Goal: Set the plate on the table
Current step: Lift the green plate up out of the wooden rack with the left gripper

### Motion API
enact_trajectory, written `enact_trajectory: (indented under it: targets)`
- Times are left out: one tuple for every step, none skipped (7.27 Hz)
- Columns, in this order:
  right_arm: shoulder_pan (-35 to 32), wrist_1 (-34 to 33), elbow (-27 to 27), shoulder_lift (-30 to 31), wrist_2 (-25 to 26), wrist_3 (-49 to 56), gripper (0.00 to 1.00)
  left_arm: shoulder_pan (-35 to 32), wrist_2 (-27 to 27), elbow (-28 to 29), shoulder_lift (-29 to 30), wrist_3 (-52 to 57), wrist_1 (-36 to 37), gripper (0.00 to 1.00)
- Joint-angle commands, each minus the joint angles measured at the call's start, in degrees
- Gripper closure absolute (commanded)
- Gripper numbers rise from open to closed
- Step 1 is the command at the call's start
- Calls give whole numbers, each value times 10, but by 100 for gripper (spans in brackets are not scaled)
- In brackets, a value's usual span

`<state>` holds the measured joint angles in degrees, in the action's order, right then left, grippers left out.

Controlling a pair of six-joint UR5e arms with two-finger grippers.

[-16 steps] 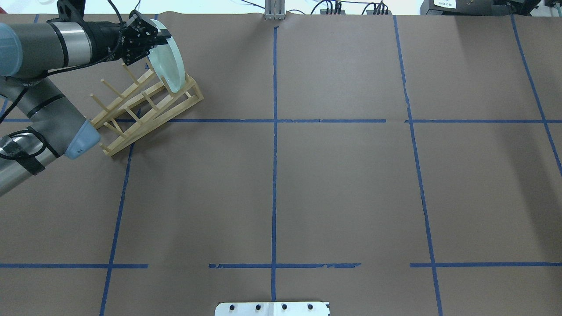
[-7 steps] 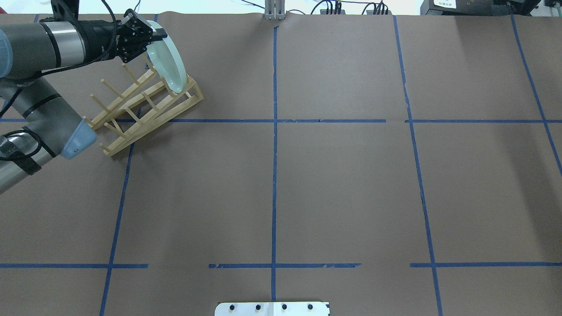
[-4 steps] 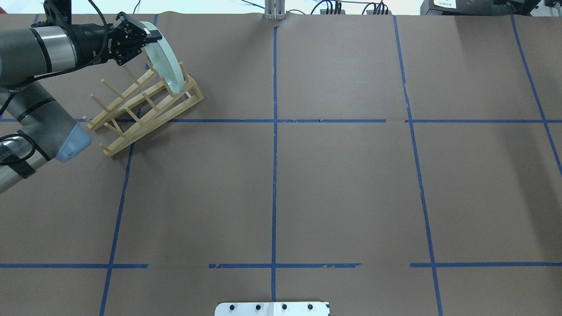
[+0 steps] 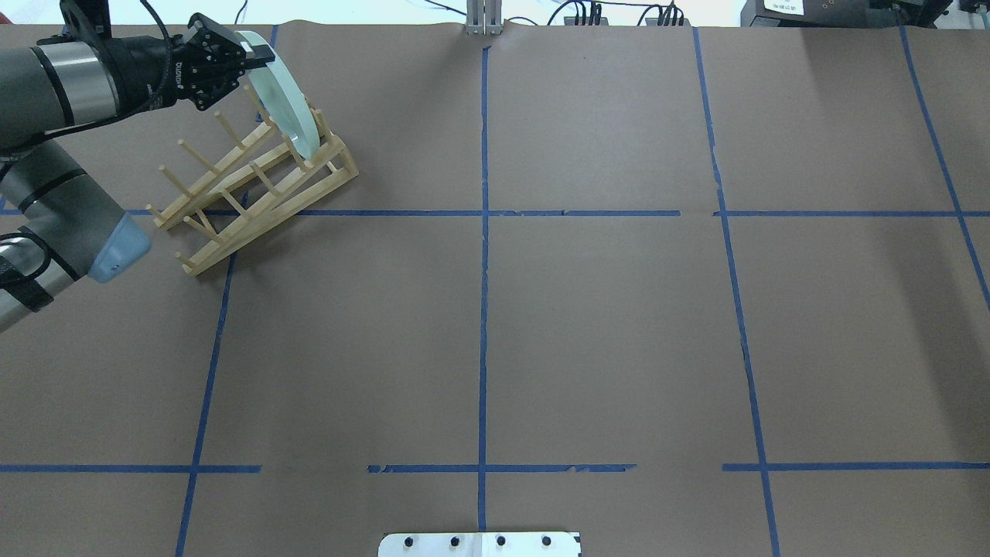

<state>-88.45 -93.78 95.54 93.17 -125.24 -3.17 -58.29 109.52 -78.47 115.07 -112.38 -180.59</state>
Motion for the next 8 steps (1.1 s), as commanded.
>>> enact_trajectory:
  targets:
    - [0, 0, 0, 0, 0, 0, 0, -70, 81, -11, 2, -40, -8, 100]
    - [-1, 0, 0, 0, 0, 0, 0, -98, 116, -28, 8, -42, 0, 100]
    - [-1, 0, 0, 0, 0, 0, 0, -113, 159, -55, 10, -41, 40, 100]
    - [0, 0, 0, 0, 0, 0, 0, -114, 190, -122, 19, -29, 145, 100]
    - [0, 0, 0, 0, 0, 0, 0, -112, 192, -189, 23, 19, 258, 100]
    - [0, 0, 0, 0, 0, 0, 0, -111, 192, -241, 26, 67, 356, 100]
    - [0, 0, 0, 0, 0, 0, 0, -99, 189, -272, 36, 109, 438, 100]
    - [-1, 0, 0, 0, 0, 0, 0, -63, 185, -298, 44, 154, 506, 100]
